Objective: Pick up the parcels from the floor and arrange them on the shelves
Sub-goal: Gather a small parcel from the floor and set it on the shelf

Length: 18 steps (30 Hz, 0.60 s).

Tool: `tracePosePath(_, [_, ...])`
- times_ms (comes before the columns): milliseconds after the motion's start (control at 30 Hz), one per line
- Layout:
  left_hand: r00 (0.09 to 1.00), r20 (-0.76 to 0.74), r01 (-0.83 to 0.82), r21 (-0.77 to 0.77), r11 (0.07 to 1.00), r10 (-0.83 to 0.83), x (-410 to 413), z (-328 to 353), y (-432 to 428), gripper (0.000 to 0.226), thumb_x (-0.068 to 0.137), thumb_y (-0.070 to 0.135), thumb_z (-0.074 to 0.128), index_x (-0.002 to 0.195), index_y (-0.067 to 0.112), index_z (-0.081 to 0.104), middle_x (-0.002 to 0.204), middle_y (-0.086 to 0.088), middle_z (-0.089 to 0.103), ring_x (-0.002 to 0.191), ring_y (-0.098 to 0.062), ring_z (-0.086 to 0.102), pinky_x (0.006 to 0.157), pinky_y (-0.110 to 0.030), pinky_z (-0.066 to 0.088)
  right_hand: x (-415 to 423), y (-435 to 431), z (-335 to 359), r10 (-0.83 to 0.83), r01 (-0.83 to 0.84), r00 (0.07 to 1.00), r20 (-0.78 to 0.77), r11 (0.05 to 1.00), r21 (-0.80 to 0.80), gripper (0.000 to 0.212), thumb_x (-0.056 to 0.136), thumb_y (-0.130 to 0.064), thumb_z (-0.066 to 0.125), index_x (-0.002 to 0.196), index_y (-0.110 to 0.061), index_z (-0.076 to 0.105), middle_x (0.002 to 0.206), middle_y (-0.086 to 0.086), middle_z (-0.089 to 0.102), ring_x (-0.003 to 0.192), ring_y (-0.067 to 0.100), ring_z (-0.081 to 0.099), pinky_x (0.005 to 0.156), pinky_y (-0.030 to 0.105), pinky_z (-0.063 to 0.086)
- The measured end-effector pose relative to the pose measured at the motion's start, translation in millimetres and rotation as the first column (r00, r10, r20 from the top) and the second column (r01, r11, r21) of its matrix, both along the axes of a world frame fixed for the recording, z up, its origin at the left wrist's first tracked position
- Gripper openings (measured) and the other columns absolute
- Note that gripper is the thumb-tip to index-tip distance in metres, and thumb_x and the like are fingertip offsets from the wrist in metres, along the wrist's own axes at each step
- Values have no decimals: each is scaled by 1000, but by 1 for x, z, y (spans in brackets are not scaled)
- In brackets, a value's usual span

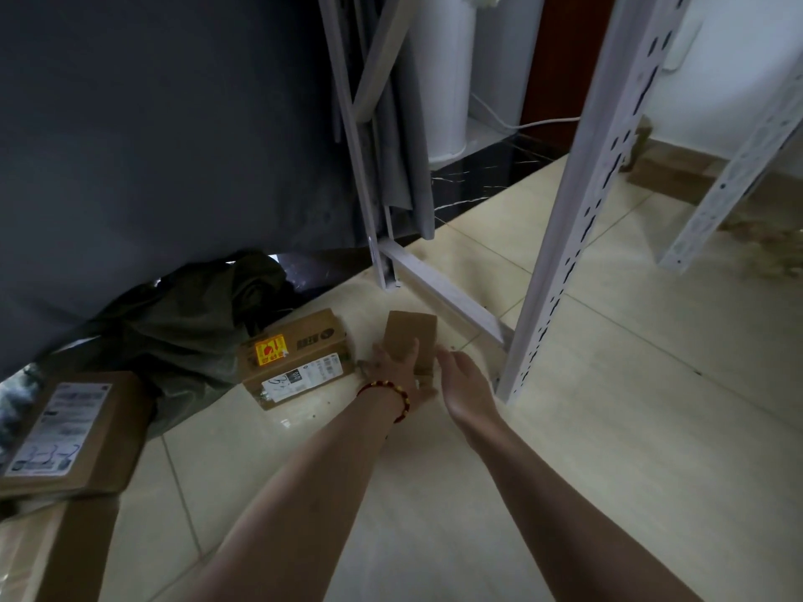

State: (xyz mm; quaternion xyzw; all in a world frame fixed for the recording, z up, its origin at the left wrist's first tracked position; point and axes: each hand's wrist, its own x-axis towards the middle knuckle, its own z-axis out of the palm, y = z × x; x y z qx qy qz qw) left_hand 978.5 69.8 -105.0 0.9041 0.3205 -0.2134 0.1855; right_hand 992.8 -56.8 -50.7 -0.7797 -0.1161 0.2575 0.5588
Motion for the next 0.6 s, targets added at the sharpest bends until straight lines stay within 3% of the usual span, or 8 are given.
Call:
tracePosePath(200, [995,11,-97,2,995,97,4,-15,-3,100,89,62,53,151,38,-21,158,-27,-18,146,-49,-2,111,-66,25,4,-8,-11,-10,10,1000,-25,1000,-23,47,105,-43,34,136,-12,51,116,-3,52,102,10,46,87,27,33])
tracePosePath(333, [995,11,-100,35,994,100,7,-20,-1,89,93,55,53,154,39,-11,158,-27,-11,145,-48,4,111,-63,28,7,-11,-16,2,-4,999,-32,998,-57,36,104,-43,34,123,-20,53,114,-2,54,102,14,52,86,29,35])
tracePosePath(467, [996,22,-87,1,996,87,10,-24,4,79,96,48,52,153,45,-3,158,-25,-16,145,-51,-1,113,-63,24,12,-16,-17,12,-13,1000,-14,996,-86,24,105,-39,34,103,-21,50,98,-4,53,88,11,52,81,30,34])
tracePosePath(533, [995,44,-92,-38,995,94,14,-23,9,80,93,51,57,154,44,6,158,-25,-15,144,-51,2,114,-61,25,12,-19,-19,12,-13,1000,-11,997,-83,28,106,-37,34,101,-19,55,96,-3,54,85,11,51,81,30,36])
tracePosePath(600, [991,84,-99,-48,994,103,17,-18,10,80,88,57,61,153,37,20,159,-25,-5,142,-50,15,112,-60,30,10,-20,-23,11,-14,999,-30,996,-83,41,106,-41,34,114,-12,61,108,2,58,97,16,53,91,32,39])
